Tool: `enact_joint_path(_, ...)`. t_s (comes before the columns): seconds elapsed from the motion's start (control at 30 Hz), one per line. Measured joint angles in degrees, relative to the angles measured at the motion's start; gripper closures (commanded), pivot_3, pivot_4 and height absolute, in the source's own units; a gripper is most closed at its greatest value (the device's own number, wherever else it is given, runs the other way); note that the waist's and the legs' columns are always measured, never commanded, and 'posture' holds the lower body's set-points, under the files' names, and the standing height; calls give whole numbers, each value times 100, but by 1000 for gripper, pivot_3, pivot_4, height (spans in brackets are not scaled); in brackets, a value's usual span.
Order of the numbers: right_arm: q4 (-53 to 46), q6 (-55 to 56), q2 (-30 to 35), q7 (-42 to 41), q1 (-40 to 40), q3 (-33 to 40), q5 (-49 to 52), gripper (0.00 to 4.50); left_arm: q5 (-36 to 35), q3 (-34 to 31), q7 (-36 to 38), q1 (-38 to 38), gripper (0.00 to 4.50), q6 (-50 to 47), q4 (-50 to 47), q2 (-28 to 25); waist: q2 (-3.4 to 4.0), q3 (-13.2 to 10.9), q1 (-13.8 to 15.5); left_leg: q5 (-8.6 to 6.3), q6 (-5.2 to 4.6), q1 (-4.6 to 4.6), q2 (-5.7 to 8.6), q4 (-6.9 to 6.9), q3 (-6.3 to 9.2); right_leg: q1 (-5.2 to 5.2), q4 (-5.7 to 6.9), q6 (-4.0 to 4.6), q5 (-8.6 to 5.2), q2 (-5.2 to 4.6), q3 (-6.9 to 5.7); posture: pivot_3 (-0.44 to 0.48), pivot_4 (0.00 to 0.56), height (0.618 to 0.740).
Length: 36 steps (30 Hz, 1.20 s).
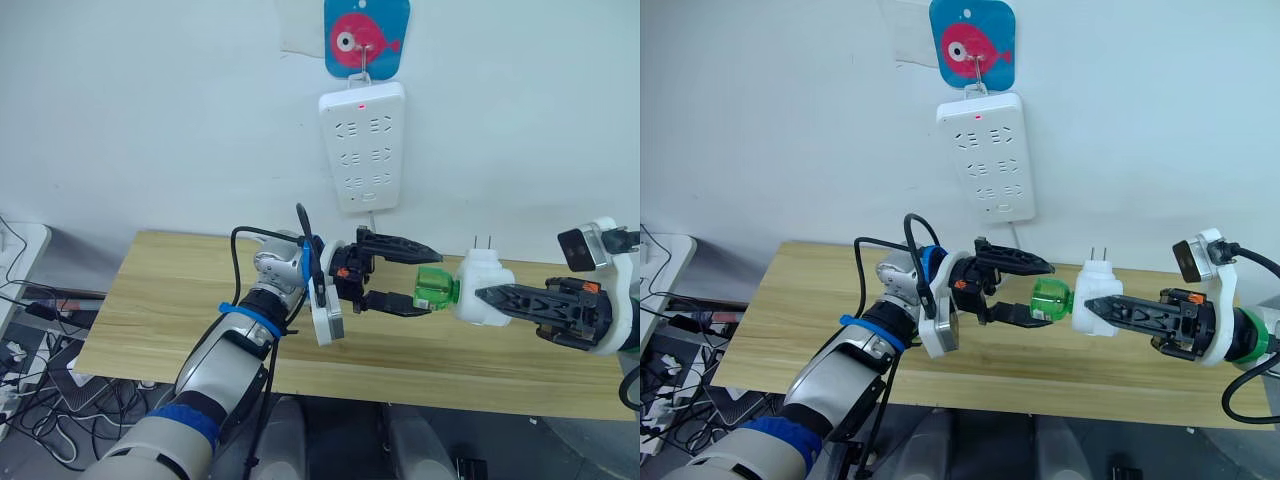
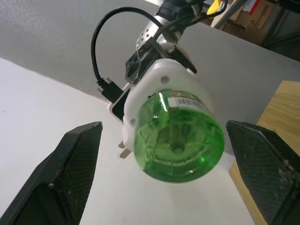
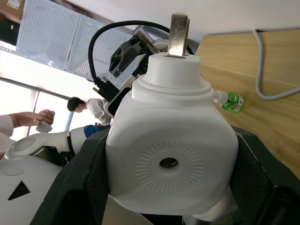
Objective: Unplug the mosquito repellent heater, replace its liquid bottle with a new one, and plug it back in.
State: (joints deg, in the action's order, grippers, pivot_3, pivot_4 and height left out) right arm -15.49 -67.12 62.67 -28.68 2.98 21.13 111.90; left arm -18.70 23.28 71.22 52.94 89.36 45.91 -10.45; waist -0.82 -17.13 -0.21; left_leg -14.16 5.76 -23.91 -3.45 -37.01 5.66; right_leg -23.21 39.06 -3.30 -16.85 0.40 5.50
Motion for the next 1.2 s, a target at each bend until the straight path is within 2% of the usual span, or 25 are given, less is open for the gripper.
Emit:
enact_joint_path(0.13, 0, 0, -28, 49, 3, -6, -1, 1495, 266, 132, -449, 76, 51, 115, 171, -75, 0, 0, 0, 0, 0, 0, 0, 0, 0, 0, 0, 0, 0, 0, 0, 29, 288, 740)
enact_joint_path(0.17, 0, 0, -29, 55, 5, -7, -1, 1495, 340, 167, -573, 91, 225, 137, 197, -85, 0, 0, 0, 0, 0, 0, 0, 0, 0, 0, 0, 0, 0, 0, 0, 29, 288, 740)
enact_joint_path(0.23, 0, 0, -32, 66, 12, -7, -1, 1495, 457, 272, -799, 145, 639, 200, 224, -125, 0, 0, 0, 0, 0, 0, 0, 0, 1, 0, 0, 0, 0, 0, 0, 27, 290, 740)
enact_joint_path(0.4, 11, 8, -37, 85, 55, -9, -3, 1495, 767, 508, -1291, 187, 2218, 240, 283, -274, 0, 0, -9, 0, 0, 0, 0, 0, 1, 0, 1, 0, 0, 0, -1, 24, 290, 740)
enact_joint_path(0.67, 14, 17, -37, 89, 55, -10, -21, 1495, 1203, 683, -1989, 243, 2279, 245, 326, -407, 0, 0, -9, 0, 0, 0, 0, 0, 1, 0, 1, 0, 0, 0, 0, 25, 290, 740)
enact_joint_path(0.77, 28, 41, -33, 132, 52, -10, -38, 1495, 1009, 944, -2054, 233, 2279, -123, 189, -518, 0, 0, -10, 0, 0, -1, -1, 0, 1, 0, 2, 0, 0, 0, 0, 29, 287, 740)
enact_joint_path(0.83, 61, 76, 6, 144, 50, 9, -38, 1495, 389, 1200, -1719, 82, 2279, -908, -295, -635, 3, 1, -13, 0, 0, 0, -2, 2, 0, 0, 4, 0, 0, -2, 1, 30, 287, 740)
enact_joint_path(0.9, 60, 77, 93, 148, 39, 20, -36, 1495, -550, 1365, -1064, -256, 2279, -2231, -1122, -768, 3, 2, -29, 1, 1, 0, -7, 2, 4, 0, 5, 0, 0, -2, -4, 30, 286, 740)
enact_joint_path(1.0, 39, 49, 158, 143, -7, 25, -32, 1495, -1448, 1355, -526, -651, 2279, -4231, -2175, -966, 4, 2, -41, 1, 0, 0, -9, 1, 9, 0, 9, 0, 0, 0, -9, 29, 281, 740)
enact_joint_path(1.2, 23, 78, 267, 61, -149, 255, 49, 1495, -3080, 1025, -910, -795, 2279, -9055, -4117, -1524, 4, 2, -59, 1, 0, -1, -7, 0, 16, 2, 9, 0, -1, 0, -16, 38, 276, 740)
